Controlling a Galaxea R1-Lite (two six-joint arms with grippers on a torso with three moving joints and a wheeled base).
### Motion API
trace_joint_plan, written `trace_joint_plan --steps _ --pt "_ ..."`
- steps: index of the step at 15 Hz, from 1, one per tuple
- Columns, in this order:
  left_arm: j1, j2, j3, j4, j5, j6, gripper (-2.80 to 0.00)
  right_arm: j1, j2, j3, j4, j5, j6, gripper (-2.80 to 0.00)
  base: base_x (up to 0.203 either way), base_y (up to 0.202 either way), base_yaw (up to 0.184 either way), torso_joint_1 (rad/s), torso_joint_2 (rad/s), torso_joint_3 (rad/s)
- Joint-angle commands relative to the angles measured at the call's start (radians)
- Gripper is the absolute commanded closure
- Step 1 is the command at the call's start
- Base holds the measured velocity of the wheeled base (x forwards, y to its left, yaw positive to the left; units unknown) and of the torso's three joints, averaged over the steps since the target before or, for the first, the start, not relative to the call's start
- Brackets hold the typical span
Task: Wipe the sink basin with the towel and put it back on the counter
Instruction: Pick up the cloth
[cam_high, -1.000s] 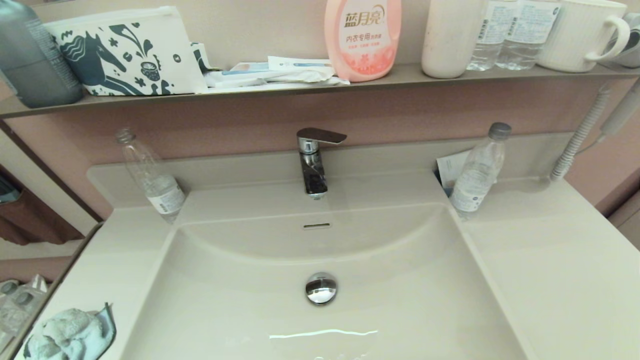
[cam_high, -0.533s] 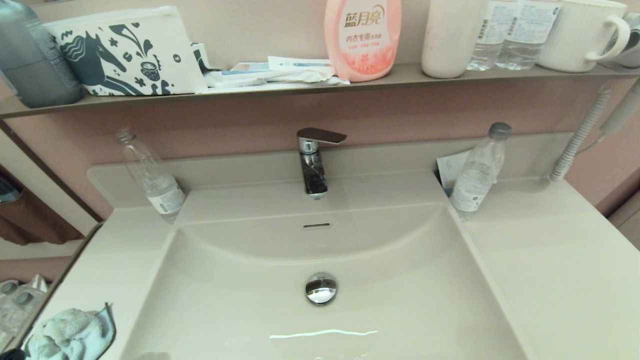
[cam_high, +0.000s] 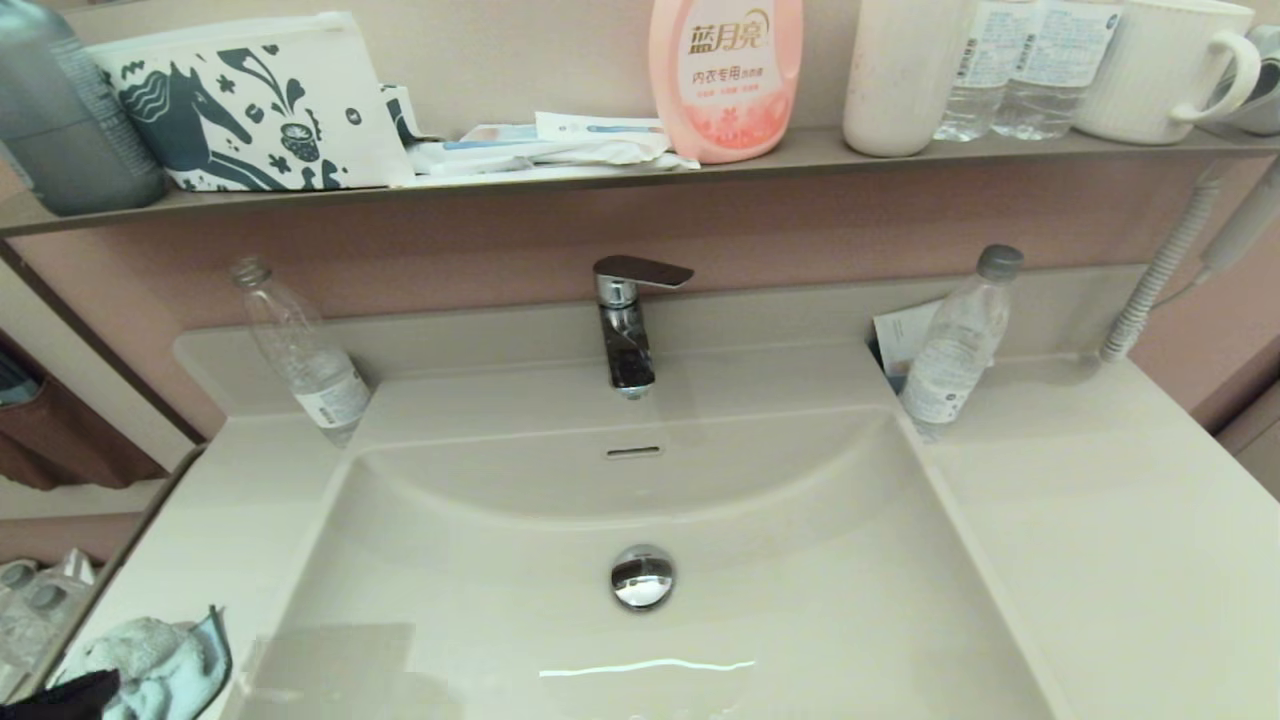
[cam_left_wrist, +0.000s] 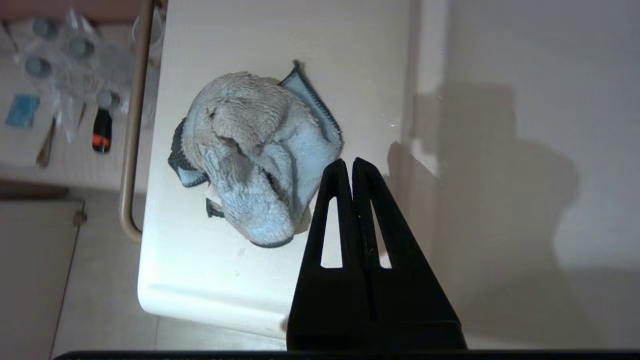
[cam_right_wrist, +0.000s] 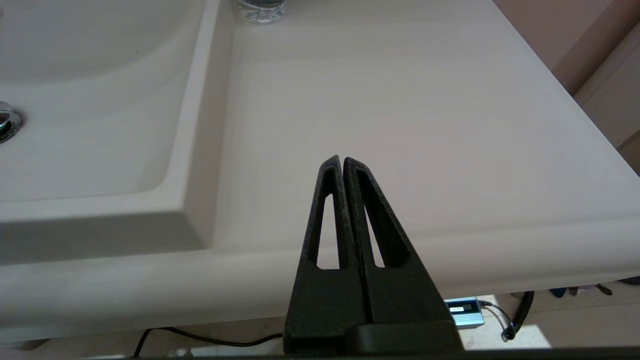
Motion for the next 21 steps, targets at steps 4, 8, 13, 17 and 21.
trace_joint_plan --steps 4,8,13,17,21 --pt "0.169 0.345 -0.15 0.025 0.004 -0.034 -2.8 0.0 0.001 0.0 0.0 0.001 -0.001 0.0 0.0 0.0 0.0 0.0 0.0 0.0" --pt "0.29 0.472 -0.184 0.025 0.0 -0.037 -2.8 0.0 0.001 0.0 0.0 0.001 -0.001 0.0 0.0 0.0 0.0 0.0 0.0 0.0" --pt "0.412 0.529 -0.185 0.025 -0.093 -0.027 -2.8 0.0 0.001 0.0 0.0 0.001 -0.001 0.0 0.0 0.0 0.0 0.0 0.0 0.0" --pt "0.471 0.594 -0.149 -0.057 -0.135 0.02 -2.8 0.0 0.001 0.0 0.0 0.001 -0.001 0.0 0.0 0.0 0.0 0.0 0.0 0.0" --pt "0.526 0.693 -0.091 -0.254 -0.205 0.051 -2.8 0.0 0.001 0.0 0.0 0.001 -0.001 0.0 0.0 0.0 0.0 0.0 0.0 0.0"
